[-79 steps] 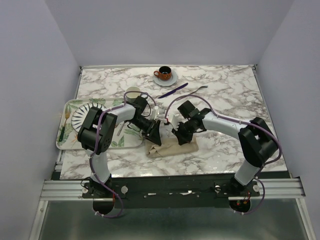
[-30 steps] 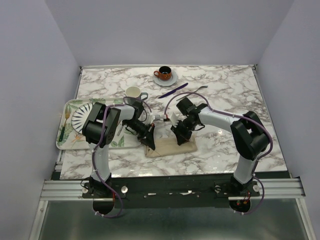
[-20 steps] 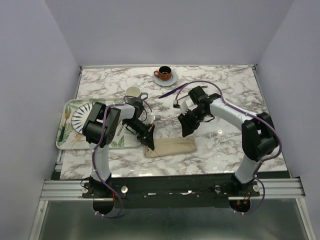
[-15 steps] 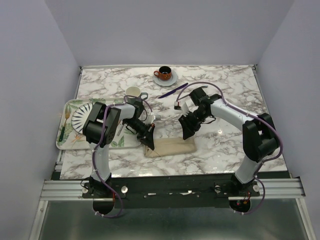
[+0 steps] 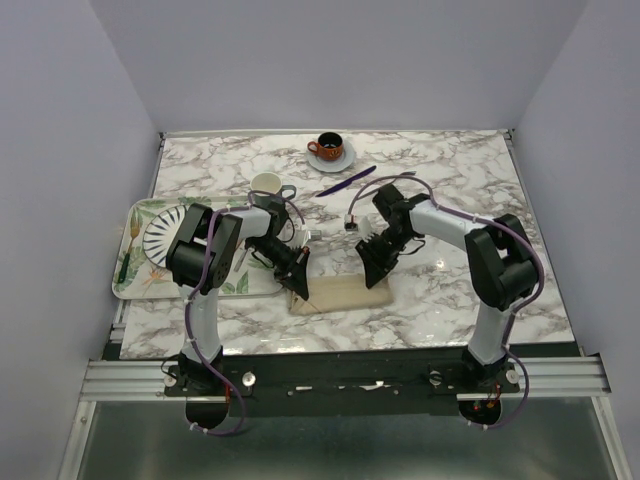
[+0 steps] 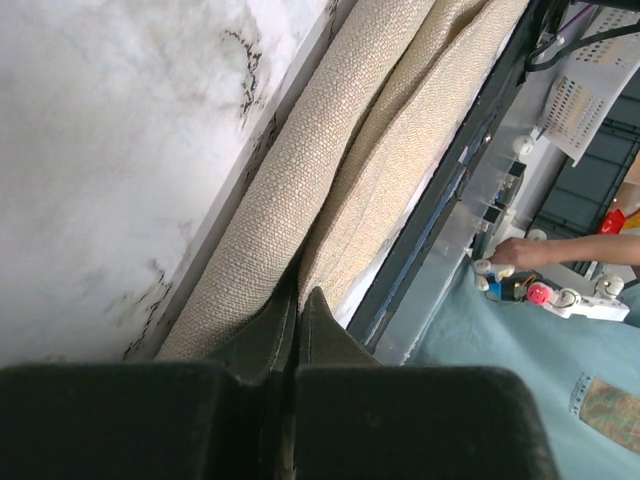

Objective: Fold the napkin into a case and place the utensils inside
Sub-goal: Fold the 2/3-rectangle-folded napkin at the center of the board, then pick up the top corner of the smaller rectangle folded napkin from the center of the board.

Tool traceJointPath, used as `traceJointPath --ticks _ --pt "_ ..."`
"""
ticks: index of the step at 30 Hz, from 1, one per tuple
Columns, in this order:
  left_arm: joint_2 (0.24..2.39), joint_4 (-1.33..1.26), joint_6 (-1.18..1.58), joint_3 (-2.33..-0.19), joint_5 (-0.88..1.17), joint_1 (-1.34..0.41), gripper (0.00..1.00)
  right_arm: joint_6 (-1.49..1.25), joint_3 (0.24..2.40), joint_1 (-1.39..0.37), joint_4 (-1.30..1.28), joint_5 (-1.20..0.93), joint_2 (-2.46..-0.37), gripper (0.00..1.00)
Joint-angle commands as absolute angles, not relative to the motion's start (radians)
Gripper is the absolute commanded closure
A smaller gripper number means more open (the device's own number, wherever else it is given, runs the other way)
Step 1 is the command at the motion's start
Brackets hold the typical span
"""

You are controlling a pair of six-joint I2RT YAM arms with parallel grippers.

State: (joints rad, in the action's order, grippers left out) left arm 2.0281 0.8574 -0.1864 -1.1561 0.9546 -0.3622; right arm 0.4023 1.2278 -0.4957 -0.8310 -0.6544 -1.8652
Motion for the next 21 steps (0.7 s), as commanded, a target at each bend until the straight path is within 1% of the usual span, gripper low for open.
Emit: traceJointPath --ticks 1,2,4,5,6,7,8,9,10,12,14,15,19,21 --pt "2.043 0.818 -0.196 -1.160 0.897 -0.365 0.96 0.407 1.213 -0.499 -0.795 -0.542 -1.919 0.84" --pt "2.036 0.816 -0.199 -1.160 0.897 -0.367 0.96 0.399 1.216 -0.499 -0.796 -0.534 -1.927 0.90" --pt "2.023 0.811 -0.207 -1.158 0.911 -0.364 0.91 0.391 1.221 -0.499 -0.802 -0.522 -1.943 0.99" --pt "2.013 0.816 -0.221 -1.160 0.928 -0.365 0.86 0.384 1.218 -0.499 -0.801 -0.526 -1.945 0.99" --pt "1.981 0.821 -0.239 -1.161 0.951 -0.364 0.73 0.379 1.213 -0.499 -0.799 -0.531 -1.945 0.99" --pt "1.956 0.821 -0.276 -1.160 1.006 -0.365 0.68 0.377 1.210 -0.500 -0.799 -0.538 -1.944 0.99" --pt "1.925 0.799 -0.285 -1.158 1.025 -0.364 0.64 0.367 1.209 -0.500 -0.798 -0.552 -1.939 0.99" --pt "1.849 0.770 -0.284 -1.146 1.038 -0.365 0.59 0.362 1.209 -0.499 -0.801 -0.561 -1.936 0.99" --pt "1.806 0.734 -0.278 -1.137 1.045 -0.365 0.55 0.356 1.207 -0.499 -0.801 -0.571 -1.933 0.99" --pt "1.688 0.571 -0.217 -1.094 1.028 -0.367 0.48 0.345 1.207 -0.500 -0.802 -0.592 -1.914 0.99" --pt "1.625 0.403 -0.167 -1.042 0.999 -0.383 0.46 0.333 1.210 -0.499 -0.804 -0.617 -1.899 0.99" --pt "1.588 0.364 -0.161 -1.031 0.988 -0.394 0.44 0.328 1.210 -0.499 -0.802 -0.624 -1.878 0.99" --pt "1.577 0.230 -0.157 -0.988 0.962 -0.460 0.44 0.308 1.207 -0.500 -0.792 -0.661 -1.833 0.99" --pt "1.583 0.108 -0.100 -0.945 0.945 -0.489 0.44 0.302 1.203 -0.499 -0.788 -0.672 -1.821 0.99"
